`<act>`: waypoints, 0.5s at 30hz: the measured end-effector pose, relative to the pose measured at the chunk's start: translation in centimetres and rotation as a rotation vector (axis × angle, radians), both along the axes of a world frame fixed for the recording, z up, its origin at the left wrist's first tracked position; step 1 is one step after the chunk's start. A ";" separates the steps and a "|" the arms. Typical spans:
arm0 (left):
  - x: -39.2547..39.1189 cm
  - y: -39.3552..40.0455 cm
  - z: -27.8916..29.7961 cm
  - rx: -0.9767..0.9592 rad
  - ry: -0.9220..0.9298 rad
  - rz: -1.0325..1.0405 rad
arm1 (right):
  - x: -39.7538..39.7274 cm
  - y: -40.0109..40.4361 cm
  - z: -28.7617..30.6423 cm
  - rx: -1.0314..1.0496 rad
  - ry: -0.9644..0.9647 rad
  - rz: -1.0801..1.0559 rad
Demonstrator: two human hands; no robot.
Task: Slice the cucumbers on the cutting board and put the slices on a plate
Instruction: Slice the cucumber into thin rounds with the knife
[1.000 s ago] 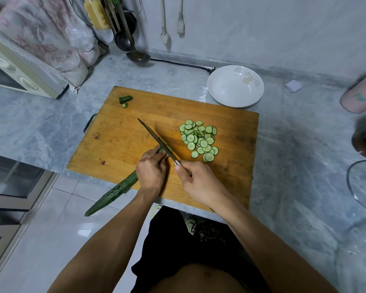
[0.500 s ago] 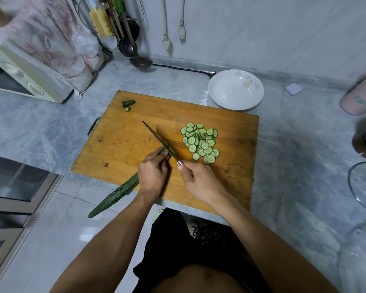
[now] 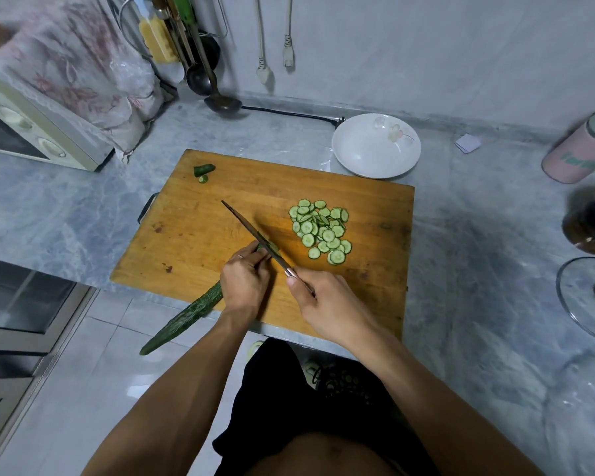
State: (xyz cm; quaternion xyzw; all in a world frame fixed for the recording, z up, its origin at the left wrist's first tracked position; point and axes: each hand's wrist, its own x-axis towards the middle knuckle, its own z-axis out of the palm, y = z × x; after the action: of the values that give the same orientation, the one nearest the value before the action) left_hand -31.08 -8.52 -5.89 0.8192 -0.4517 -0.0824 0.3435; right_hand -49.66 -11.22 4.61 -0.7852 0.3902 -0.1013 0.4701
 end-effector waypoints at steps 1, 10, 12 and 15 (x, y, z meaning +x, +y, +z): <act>0.0 0.0 0.0 -0.006 0.003 0.000 | 0.0 0.0 0.1 0.002 0.000 0.004; 0.0 0.0 -0.2 -0.030 -0.022 -0.022 | 0.5 -0.5 -0.1 0.050 -0.009 0.010; 0.1 0.1 -0.2 -0.033 -0.036 -0.034 | 0.7 -0.7 -0.3 0.047 -0.019 0.004; 0.3 0.1 -0.4 -0.021 -0.053 -0.047 | 1.0 -0.9 -0.6 0.037 -0.012 0.017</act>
State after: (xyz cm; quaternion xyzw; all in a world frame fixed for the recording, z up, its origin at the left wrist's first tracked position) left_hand -30.82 -8.41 -6.31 0.8068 -0.4806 -0.0639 0.3378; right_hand -48.64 -12.14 4.01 -0.7789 0.3825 -0.0949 0.4878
